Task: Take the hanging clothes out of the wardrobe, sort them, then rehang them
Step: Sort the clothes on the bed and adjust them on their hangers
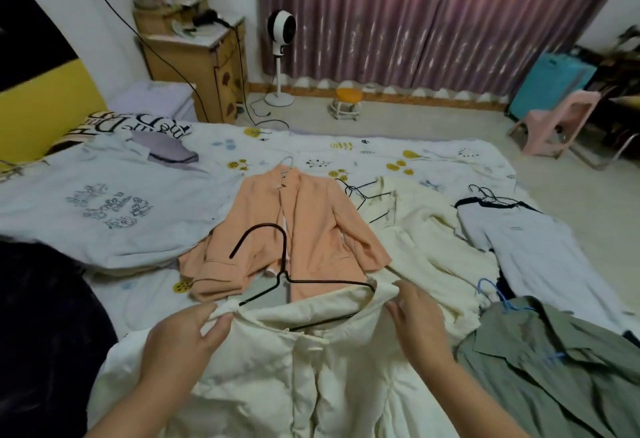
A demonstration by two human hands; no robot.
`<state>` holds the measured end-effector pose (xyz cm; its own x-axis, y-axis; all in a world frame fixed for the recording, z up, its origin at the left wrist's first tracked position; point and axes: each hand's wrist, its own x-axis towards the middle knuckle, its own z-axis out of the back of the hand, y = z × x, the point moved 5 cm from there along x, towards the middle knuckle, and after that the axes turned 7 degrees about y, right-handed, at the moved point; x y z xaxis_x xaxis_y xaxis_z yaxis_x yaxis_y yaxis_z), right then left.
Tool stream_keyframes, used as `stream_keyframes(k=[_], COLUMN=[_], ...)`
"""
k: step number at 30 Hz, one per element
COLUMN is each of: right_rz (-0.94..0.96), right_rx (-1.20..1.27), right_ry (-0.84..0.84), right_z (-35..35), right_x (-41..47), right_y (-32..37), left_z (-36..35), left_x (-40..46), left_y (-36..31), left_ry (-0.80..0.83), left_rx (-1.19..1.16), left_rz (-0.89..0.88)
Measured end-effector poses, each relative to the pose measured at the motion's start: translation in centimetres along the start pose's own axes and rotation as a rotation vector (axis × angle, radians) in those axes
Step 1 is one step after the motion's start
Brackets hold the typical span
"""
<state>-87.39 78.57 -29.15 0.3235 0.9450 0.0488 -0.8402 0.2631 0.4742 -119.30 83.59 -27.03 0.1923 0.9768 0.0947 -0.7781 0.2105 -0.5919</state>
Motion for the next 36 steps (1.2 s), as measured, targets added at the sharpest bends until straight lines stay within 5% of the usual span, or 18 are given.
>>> stream_keyframes(k=[12, 26, 36], right_rz=[0.165, 0.311, 0.310], right_rx=[-0.041, 0.004, 0.141], right_ry=[0.055, 0.019, -0.395], right_z=[13.0, 19.2, 23.8], right_x=[-13.4, -25.8, -32.0], right_y=[3.0, 6.4, 10.9], left_z=[8.8, 14.7, 20.1], left_x=[-11.4, -22.7, -24.8], left_y=[-9.0, -13.1, -14.2], left_ry=[-0.171, -0.286, -0.222], left_rx=[-0.028, -0.038, -0.093], left_rz=[-0.166, -0.275, -0.421])
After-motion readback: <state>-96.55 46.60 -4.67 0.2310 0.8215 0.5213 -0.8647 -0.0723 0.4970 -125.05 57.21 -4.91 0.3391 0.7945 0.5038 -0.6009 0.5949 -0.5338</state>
